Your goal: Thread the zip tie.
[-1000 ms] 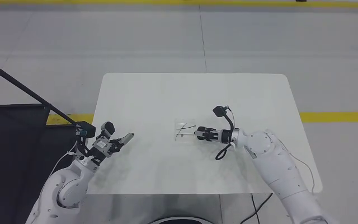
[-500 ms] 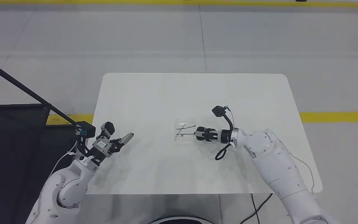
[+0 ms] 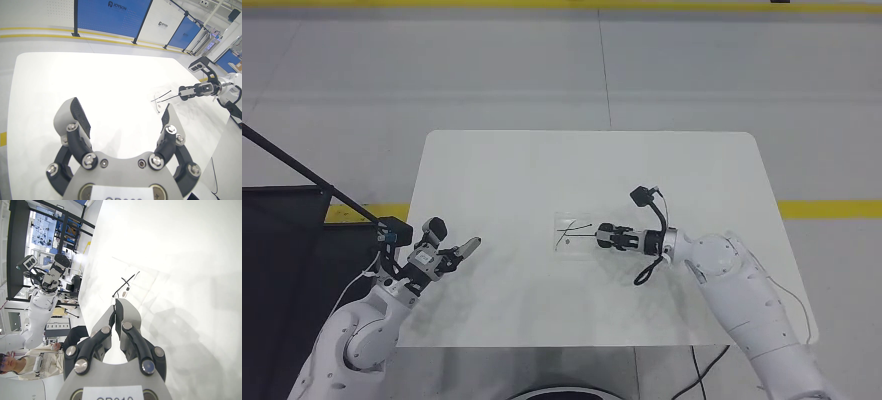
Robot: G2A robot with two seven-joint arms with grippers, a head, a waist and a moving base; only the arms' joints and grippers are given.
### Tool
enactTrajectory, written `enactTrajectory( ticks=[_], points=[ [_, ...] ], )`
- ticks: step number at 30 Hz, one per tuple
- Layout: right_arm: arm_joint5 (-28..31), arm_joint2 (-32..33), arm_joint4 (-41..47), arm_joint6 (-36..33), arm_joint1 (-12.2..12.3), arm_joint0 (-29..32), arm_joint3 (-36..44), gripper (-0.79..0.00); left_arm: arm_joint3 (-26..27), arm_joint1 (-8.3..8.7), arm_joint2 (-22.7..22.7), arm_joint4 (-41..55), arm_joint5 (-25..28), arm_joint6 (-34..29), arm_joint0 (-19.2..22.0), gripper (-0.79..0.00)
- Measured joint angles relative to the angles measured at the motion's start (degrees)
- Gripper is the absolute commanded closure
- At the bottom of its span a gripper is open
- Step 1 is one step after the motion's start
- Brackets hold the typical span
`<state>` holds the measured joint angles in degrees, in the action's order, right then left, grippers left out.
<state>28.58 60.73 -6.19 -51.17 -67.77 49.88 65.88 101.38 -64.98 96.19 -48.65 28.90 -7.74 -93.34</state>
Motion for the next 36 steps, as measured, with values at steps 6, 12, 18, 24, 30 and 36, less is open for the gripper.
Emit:
enactTrajectory(
  ticks=[6, 12, 18, 24, 30, 36],
  points=[
    [6.7, 5.0, 0.3, -1.0, 1.9, 4.9, 5.5, 0.000, 0.2, 0.01, 0.0, 0.2, -0.7, -0.2, 0.5, -0.785],
    [13.5, 11.2, -1.9, -4.4, 4.4, 11.5, 14.5, 0.000, 0.8, 0.67, 1.7, 0.6, 5.5, -2.2, 2.5, -0.785],
    [11.8, 14.8, -3.0, -12.9, 6.9, 16.3, 26.2, 0.000, 1.4, 2.00, 2.7, 0.6, 19.3, -8.8, 5.1, -0.785],
    [7.2, 12.9, -4.3, -17.4, 9.2, 17.1, 36.0, 0.000, 2.8, 2.91, -0.9, -1.2, 28.6, -14.3, 7.7, -0.785],
    [5.1, 12.8, -5.0, -19.4, 9.7, 16.4, 38.3, 0.000, 3.2, 3.10, -1.5, -1.2, 29.1, -14.9, 8.0, -0.785],
    [5.1, 12.8, -5.0, -19.3, 9.7, 16.4, 38.2, 0.000, 3.2, 3.09, -1.5, -1.2, 29.1, -14.9, 8.0, -0.785]
  ],
)
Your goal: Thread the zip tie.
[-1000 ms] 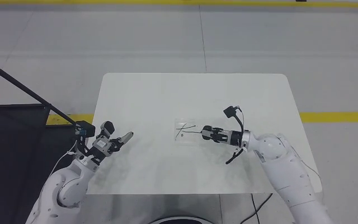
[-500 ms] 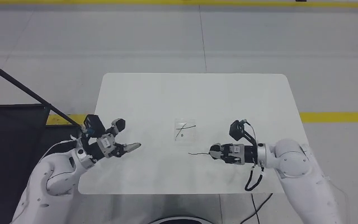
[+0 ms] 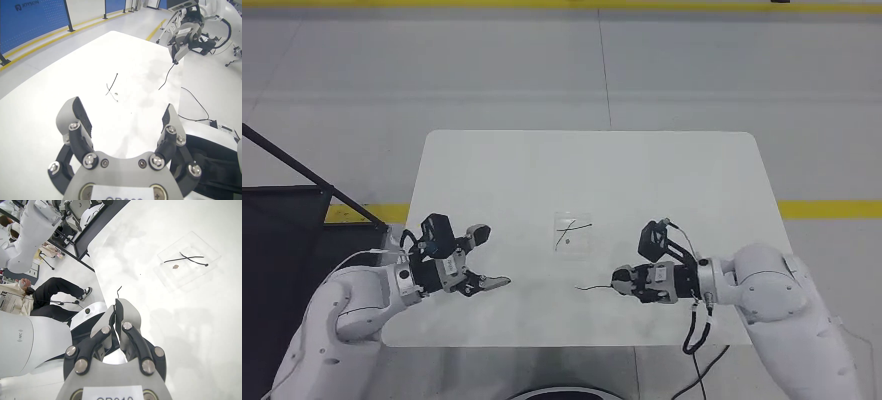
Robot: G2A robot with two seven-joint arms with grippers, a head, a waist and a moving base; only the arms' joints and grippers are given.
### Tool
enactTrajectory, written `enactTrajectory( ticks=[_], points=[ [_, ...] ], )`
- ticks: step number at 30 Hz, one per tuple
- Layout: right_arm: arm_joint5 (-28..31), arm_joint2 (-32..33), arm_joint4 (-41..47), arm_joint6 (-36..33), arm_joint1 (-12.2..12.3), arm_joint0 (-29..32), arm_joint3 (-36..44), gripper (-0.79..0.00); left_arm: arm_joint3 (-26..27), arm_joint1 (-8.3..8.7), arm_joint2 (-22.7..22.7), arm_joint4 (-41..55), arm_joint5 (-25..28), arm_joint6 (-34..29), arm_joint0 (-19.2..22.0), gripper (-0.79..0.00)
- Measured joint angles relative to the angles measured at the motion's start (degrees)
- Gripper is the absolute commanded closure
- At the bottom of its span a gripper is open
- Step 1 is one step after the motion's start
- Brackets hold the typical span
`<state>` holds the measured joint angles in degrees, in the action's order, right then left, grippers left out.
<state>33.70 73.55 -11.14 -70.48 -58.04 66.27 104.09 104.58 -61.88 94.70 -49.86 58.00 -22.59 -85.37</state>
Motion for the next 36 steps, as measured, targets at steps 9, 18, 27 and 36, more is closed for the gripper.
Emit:
enactTrajectory(
  ticks=[9, 18, 27, 36],
  points=[
    [-4.7, -3.1, -2.8, 0.4, -0.1, -1.3, 3.8, 0.000, -0.9, 1.18, -7.5, 4.3, 0.0, -1.2, 3.6, -0.785],
    [-10.6, -11.0, 3.9, -7.0, -1.0, -11.6, 1.1, 0.000, -6.5, 3.76, -16.9, 9.7, 0.0, -6.3, 13.4, -0.785],
    [-13.2, -18.4, 8.9, -9.5, -2.8, -22.0, -6.2, 0.000, -7.3, 6.07, -23.5, 12.3, 0.0, -3.0, 16.5, -0.785],
    [-12.9, -22.8, 10.2, -8.1, -4.1, -27.1, -10.6, 0.000, -8.2, 9.59, -29.0, 17.1, 0.0, -3.6, 19.6, -0.720]
  ],
)
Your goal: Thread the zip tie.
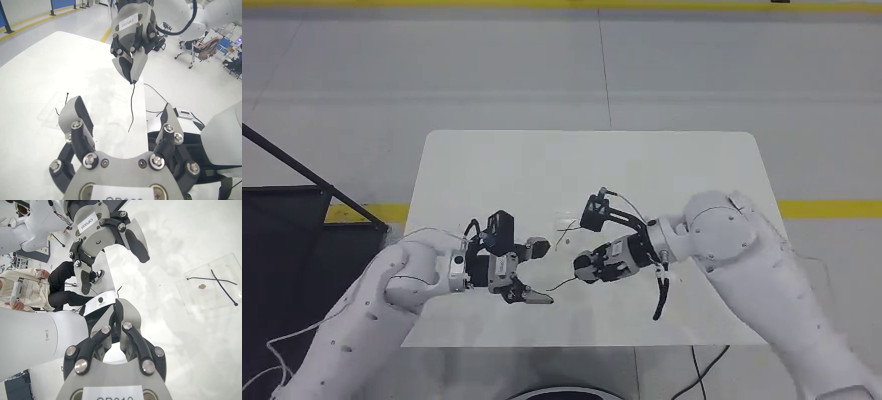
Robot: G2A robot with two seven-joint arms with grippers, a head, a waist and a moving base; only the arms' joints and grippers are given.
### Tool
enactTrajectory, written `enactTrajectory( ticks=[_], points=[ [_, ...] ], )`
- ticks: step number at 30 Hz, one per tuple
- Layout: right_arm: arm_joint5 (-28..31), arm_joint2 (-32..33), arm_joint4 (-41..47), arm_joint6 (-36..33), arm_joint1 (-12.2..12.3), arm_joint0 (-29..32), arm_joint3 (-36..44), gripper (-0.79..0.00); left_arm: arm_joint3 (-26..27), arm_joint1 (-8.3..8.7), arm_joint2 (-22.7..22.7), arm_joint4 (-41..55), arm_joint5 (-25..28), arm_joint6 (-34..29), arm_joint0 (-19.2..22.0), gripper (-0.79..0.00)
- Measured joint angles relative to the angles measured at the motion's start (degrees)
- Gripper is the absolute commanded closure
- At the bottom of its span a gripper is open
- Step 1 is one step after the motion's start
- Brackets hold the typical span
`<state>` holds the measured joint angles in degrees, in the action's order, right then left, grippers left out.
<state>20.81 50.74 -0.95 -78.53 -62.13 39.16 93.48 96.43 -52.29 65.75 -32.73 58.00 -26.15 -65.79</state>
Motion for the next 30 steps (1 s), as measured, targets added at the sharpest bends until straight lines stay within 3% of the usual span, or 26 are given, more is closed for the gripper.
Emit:
enactTrajectory(
  ticks=[5, 12, 25, 30],
  points=[
    [-0.1, -1.9, 0.4, 0.4, -0.6, -1.8, -1.0, 0.000, -0.9, 1.17, -2.4, -0.8, 0.0, 1.0, 1.7, -0.650],
    [-0.2, -3.9, 0.4, 0.7, -1.2, -3.6, -2.1, 0.000, -2.2, 2.52, -5.6, -2.0, 0.0, 4.2, 3.5, -0.403],
    [-0.3, -6.2, 0.7, 0.9, -1.9, -5.5, -3.7, 0.000, -4.1, 4.13, -11.0, -4.8, 0.0, 10.0, 6.7, -0.351],
    [-0.2, -6.8, 1.0, 0.9, -2.1, -6.1, -4.4, 0.000, -4.7, 4.67, -12.7, -5.5, 0.0, 12.1, 7.8, -0.234]
  ],
)
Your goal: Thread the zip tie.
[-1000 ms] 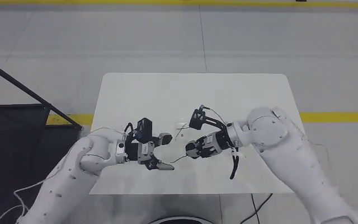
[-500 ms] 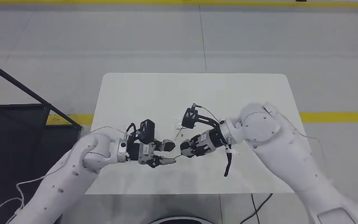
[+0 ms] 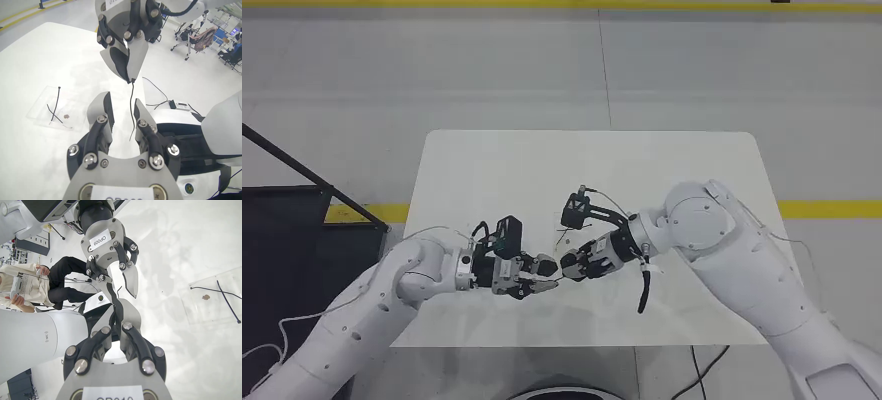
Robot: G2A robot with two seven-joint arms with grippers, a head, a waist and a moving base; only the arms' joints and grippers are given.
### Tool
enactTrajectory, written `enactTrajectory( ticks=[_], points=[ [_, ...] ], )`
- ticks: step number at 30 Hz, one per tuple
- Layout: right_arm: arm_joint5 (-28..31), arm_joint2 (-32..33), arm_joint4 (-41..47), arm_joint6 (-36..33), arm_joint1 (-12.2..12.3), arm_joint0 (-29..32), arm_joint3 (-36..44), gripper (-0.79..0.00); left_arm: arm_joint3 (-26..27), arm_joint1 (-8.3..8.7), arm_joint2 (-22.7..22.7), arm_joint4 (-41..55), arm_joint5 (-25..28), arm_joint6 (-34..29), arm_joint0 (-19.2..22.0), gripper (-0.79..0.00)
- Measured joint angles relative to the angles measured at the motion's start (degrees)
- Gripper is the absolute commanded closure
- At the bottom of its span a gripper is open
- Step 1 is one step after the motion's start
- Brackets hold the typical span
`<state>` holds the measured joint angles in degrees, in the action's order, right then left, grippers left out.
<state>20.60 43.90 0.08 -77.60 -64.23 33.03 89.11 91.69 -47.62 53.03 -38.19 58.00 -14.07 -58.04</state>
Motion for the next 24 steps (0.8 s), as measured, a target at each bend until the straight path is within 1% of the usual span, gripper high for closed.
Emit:
enactTrajectory(
  ticks=[1, 3, 5, 8, 10, 11, 14, 15, 17, 24],
  points=[
    [0.0, -0.1, 0.0, 0.0, 0.0, -0.1, -0.1, 0.000, -0.1, 0.10, -0.3, -0.1, 0.0, 0.3, 0.2, -0.225],
    [-0.1, -0.3, 0.2, -0.1, -0.1, -0.2, -0.4, 0.000, -0.4, 0.33, -0.9, -0.3, 0.0, 1.0, 0.6, -0.166],
    [-0.1, -0.5, 0.3, -0.3, -0.1, -0.4, -0.6, 0.000, -0.7, 0.51, -1.4, -0.5, 0.0, 1.6, 0.9, -0.160],
    [-0.1, -0.8, 0.4, -0.3, -0.2, -0.6, -0.9, 0.000, -1.0, 0.78, -2.3, -0.8, 0.0, 2.5, 1.4, -0.111],
    [-0.1, -1.0, 0.5, -0.3, -0.3, -0.8, -1.1, 0.000, -1.3, 0.96, -2.8, -1.0, 0.0, 3.1, 1.8, -0.111],
    [-0.1, -1.1, 0.6, -0.4, -0.4, -0.9, -1.2, 0.000, -1.3, 1.03, -3.1, -1.2, 0.0, 3.3, 1.9, -0.099],
    [-0.2, -1.3, 0.7, -0.5, -0.5, -1.1, -1.4, 0.000, -1.5, 1.28, -3.9, -1.6, 0.0, 4.0, 2.4, -0.055],
    [-0.2, -1.4, 0.7, -0.4, -0.5, -1.2, -1.5, 0.000, -1.6, 1.37, -4.2, -1.7, 0.0, 4.3, 2.6, -0.018],
    [-0.2, -1.5, 0.7, -0.4, -0.5, -1.3, -1.5, 0.000, -1.7, 1.52, -4.7, -1.8, 0.0, 4.7, 2.9, 0.000],
    [-0.3, -1.8, 0.7, -0.4, -0.7, -1.6, -1.9, 0.000, -2.1, 2.02, -6.3, -2.5, 0.0, 6.3, 3.9, 0.000]
  ],
)
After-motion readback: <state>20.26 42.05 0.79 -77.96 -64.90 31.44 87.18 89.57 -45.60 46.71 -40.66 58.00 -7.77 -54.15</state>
